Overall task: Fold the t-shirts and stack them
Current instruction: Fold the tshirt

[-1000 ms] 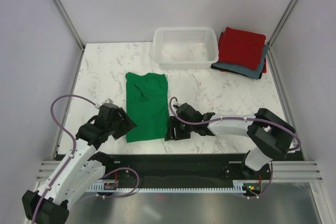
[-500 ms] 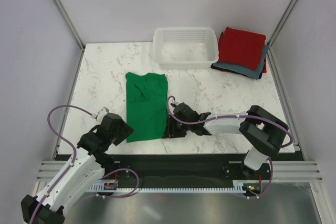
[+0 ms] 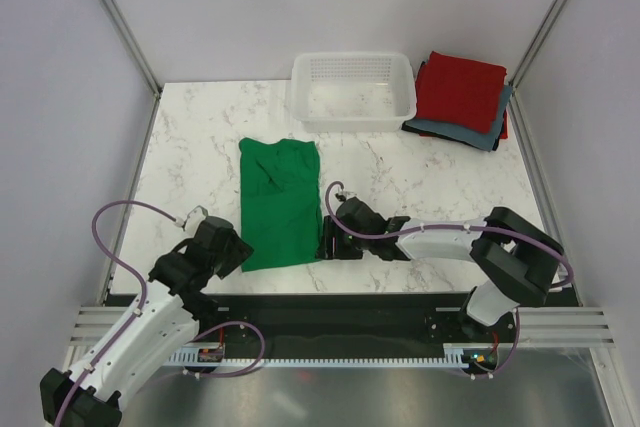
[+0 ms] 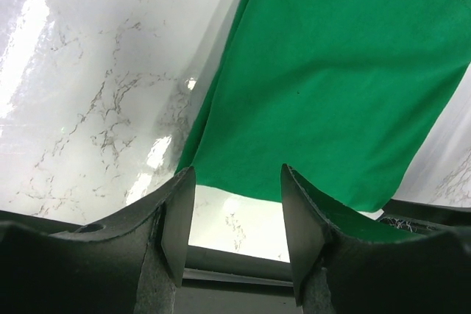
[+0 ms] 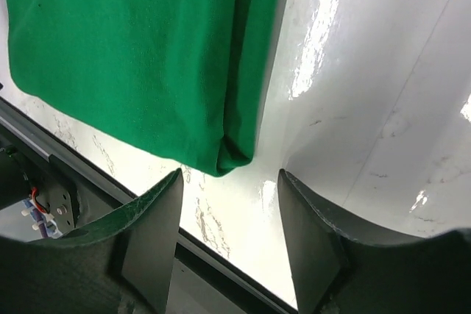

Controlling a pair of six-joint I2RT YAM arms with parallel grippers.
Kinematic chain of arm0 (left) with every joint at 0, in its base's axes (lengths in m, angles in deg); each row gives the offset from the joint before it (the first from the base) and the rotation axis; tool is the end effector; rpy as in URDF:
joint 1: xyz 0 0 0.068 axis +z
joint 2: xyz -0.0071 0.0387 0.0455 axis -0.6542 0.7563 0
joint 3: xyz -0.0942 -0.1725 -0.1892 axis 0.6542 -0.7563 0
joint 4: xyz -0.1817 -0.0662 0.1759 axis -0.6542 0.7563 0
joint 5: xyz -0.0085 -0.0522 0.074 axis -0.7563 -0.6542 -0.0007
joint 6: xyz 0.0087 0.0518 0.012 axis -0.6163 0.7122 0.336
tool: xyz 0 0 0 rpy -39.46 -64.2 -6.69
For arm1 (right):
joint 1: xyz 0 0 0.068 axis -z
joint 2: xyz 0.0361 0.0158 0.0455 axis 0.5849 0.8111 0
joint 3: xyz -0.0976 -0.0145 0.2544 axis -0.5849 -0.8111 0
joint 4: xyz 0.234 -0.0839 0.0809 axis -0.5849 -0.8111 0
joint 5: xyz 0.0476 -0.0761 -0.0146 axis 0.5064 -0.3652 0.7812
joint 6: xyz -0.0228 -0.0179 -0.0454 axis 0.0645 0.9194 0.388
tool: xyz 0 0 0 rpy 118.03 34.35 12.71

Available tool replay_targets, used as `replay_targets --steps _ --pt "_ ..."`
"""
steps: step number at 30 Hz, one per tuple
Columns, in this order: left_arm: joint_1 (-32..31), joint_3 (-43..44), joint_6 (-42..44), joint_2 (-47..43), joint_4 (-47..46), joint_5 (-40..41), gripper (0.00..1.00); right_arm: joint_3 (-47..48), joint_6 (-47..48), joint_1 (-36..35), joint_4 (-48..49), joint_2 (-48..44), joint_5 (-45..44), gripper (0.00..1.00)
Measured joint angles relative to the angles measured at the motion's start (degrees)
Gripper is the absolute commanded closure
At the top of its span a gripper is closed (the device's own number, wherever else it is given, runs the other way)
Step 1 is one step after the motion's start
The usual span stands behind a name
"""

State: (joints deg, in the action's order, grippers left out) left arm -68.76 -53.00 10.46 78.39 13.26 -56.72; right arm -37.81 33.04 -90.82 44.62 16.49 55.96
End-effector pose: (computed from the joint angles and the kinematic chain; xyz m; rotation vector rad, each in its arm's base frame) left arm 0.1028 -0.0450 0.1865 -0.8394 2.3777 -0.3574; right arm 0.1711 0.2493 0.1490 -0.1247 2.6295 0.8624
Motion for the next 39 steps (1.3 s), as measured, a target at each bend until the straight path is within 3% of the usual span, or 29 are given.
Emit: replay_targets --steps 7,11,13,18,24,30,39 --pt "0.0 -0.2 0.0 -0.02 -0.42 0.33 0.43 3.56 0.17 -0.33 1.22 4.17 0.11 0.47" --pt "-0.22 -0.48 0.0 0.0 -0.59 0.46 0.45 4.74 0.7 -1.18 1.66 6.03 -0.15 0.71" --pt "-0.33 -0.5 0.0 0.0 -0.61 0.46 0.47 4.72 0.85 -1.38 1.09 6.19 -0.52 0.76" --pt "-1.55 -0.7 0.0 0.13 -0.81 0.92 0.5 4.7 0.96 -1.42 0.24 6.23 -1.38 1.0" --pt "-3.56 -0.74 0.0 1.86 -0.87 1.05 0.55 2.45 0.42 -1.36 -1.7 2.8 -4.68 1.0" --pt "-8.07 -1.29 -0.85 4.11 -1.25 1.27 0.54 2.21 0.22 -1.05 -2.78 2.32 -5.77 1.0" --pt "-9.66 -4.0 -2.08 4.87 -2.71 0.31 0.54 2.21 0.11 -0.98 -2.8 2.32 -5.92 1.0"
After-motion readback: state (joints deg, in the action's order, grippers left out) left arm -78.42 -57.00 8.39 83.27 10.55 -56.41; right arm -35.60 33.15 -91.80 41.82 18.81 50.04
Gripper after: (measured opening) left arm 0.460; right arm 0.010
